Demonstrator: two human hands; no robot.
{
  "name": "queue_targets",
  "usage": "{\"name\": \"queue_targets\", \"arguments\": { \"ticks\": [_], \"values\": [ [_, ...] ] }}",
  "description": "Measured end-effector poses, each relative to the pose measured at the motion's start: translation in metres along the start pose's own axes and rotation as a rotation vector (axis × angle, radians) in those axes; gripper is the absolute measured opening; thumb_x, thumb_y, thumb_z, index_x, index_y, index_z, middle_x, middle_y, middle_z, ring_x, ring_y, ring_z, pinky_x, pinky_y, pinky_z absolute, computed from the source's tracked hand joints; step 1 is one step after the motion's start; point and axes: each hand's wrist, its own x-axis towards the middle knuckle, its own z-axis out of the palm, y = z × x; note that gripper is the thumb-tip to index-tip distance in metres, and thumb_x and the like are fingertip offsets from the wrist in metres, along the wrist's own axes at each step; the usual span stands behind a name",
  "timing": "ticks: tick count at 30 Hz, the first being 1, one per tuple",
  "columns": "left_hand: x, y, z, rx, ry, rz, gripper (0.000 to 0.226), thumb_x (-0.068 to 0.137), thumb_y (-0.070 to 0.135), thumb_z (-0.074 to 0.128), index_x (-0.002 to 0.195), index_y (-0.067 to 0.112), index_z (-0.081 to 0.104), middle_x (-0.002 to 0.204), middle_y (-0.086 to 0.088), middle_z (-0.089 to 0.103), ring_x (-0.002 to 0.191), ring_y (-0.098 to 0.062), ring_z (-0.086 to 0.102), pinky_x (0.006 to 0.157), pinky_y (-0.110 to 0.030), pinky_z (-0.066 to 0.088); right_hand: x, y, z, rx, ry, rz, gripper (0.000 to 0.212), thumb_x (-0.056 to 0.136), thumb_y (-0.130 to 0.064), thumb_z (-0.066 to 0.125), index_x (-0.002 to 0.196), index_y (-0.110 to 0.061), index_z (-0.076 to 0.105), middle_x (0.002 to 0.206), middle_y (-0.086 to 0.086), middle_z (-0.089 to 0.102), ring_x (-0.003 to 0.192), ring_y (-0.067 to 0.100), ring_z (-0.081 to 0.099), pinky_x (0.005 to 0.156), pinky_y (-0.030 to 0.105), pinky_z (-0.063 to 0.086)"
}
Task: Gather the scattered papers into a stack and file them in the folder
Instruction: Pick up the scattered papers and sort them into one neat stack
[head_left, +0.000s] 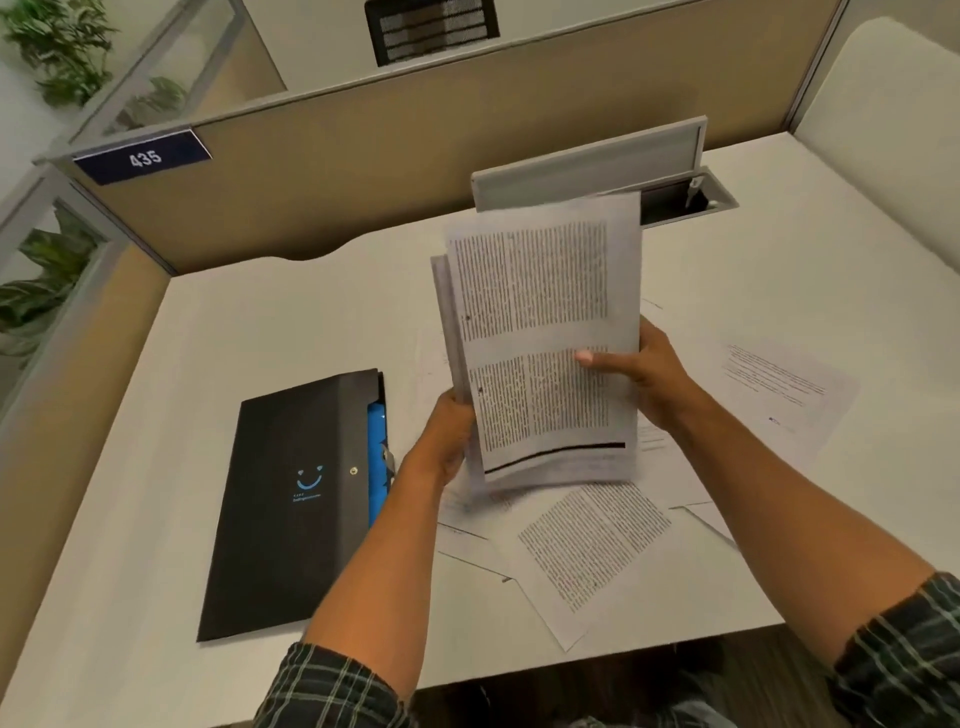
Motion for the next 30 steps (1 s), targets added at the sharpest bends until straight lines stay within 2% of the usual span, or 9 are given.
{"name": "queue_targets", "arguments": {
  "ticks": [2,5,8,12,15,20,24,27,30],
  "values": [
    [-0.002,0.011,0.001,-0.010,-0.014,0.061,0.018,0.091,0.023,0.062,0.089,0.027,0.079,0.089,0.000,0.078,0.089,-0.018,0.072,0.077,-0.038,0.060,0.000,-0.011,0.007,0.001,0.025,-0.064,0.044,0.074,-0.011,0.082,0.116,-0.010,0.071,0.115,0.005,0.076,0.107,0.029,0.073,0.085,0.046,0.063],
    [-0.008,0.028,0.005,-0.176,-0.044,0.146,0.032,0.097,0.045,0.048,0.097,0.034,0.079,0.100,0.001,0.076,0.098,-0.019,0.071,0.091,-0.050,0.054,-0.003,-0.028,0.018,0.003,0.076,-0.188,0.027,0.075,-0.013,0.083,0.099,-0.024,0.077,0.105,-0.001,0.077,0.100,0.030,0.074,0.077,0.041,0.064],
    [-0.016,0.032,0.008,-0.239,-0.099,0.225,0.064,0.072,0.087,0.044,0.113,0.047,0.072,0.115,0.005,0.073,0.112,-0.021,0.067,0.097,-0.052,0.054,-0.008,-0.030,0.023,0.002,0.111,-0.247,0.025,0.071,-0.024,0.086,0.094,-0.031,0.079,0.101,-0.003,0.077,0.096,0.028,0.075,0.075,0.038,0.064],
    [-0.017,0.011,0.008,-0.126,-0.055,0.251,0.087,0.044,0.100,0.055,0.108,0.042,0.069,0.103,0.016,0.074,0.101,-0.009,0.070,0.096,-0.047,0.054,-0.016,-0.009,0.018,-0.068,0.112,-0.159,0.045,0.060,-0.032,0.090,0.101,-0.020,0.077,0.105,0.002,0.078,0.097,0.030,0.075,0.076,0.044,0.064],
    [-0.015,0.003,0.003,-0.007,0.023,0.294,0.083,0.049,0.088,0.070,0.109,0.031,0.068,0.106,0.010,0.075,0.106,-0.011,0.069,0.091,-0.034,0.057,-0.019,0.000,0.016,-0.078,0.091,-0.108,0.041,0.057,-0.034,0.092,0.096,-0.031,0.080,0.105,-0.001,0.079,0.095,0.028,0.076,0.075,0.042,0.065],
    [0.002,-0.003,0.001,0.084,0.129,0.280,0.026,0.079,0.027,0.083,0.103,0.028,0.073,0.098,0.010,0.077,0.101,-0.013,0.072,0.075,-0.022,0.059,-0.018,0.002,0.012,-0.116,0.102,-0.065,0.029,0.071,-0.049,0.082,0.099,-0.039,0.079,0.107,-0.005,0.078,0.098,0.020,0.075,0.075,0.031,0.063],
    [0.008,-0.006,0.007,0.050,0.194,0.247,0.013,0.084,0.026,0.080,0.095,0.028,0.074,0.090,0.012,0.078,0.090,-0.010,0.074,0.070,-0.022,0.059,-0.014,0.017,-0.001,-0.123,0.394,-0.021,0.051,0.078,-0.054,0.081,0.118,-0.024,0.071,0.106,-0.004,0.078,0.099,0.013,0.074,0.078,0.029,0.059],
    [0.009,-0.010,0.007,-0.005,0.223,0.200,0.010,0.086,0.023,0.079,0.092,0.027,0.073,0.087,0.011,0.078,0.084,-0.010,0.075,0.069,-0.023,0.059,-0.016,0.033,-0.021,-0.517,0.671,0.221,0.078,0.067,-0.046,0.093,0.133,-0.018,0.061,0.125,0.002,0.069,0.118,0.023,0.065,0.099,0.043,0.052],
    [0.008,-0.016,0.002,-0.042,0.237,0.134,0.012,0.084,0.021,0.080,0.093,0.025,0.072,0.085,0.011,0.078,0.082,-0.008,0.075,0.067,-0.020,0.058,-0.028,0.040,-0.038,-1.075,0.680,0.494,0.110,0.057,-0.053,0.096,0.145,-0.008,0.046,0.145,0.019,0.048,0.134,0.039,0.046,0.106,0.052,0.041]
  ]
}}
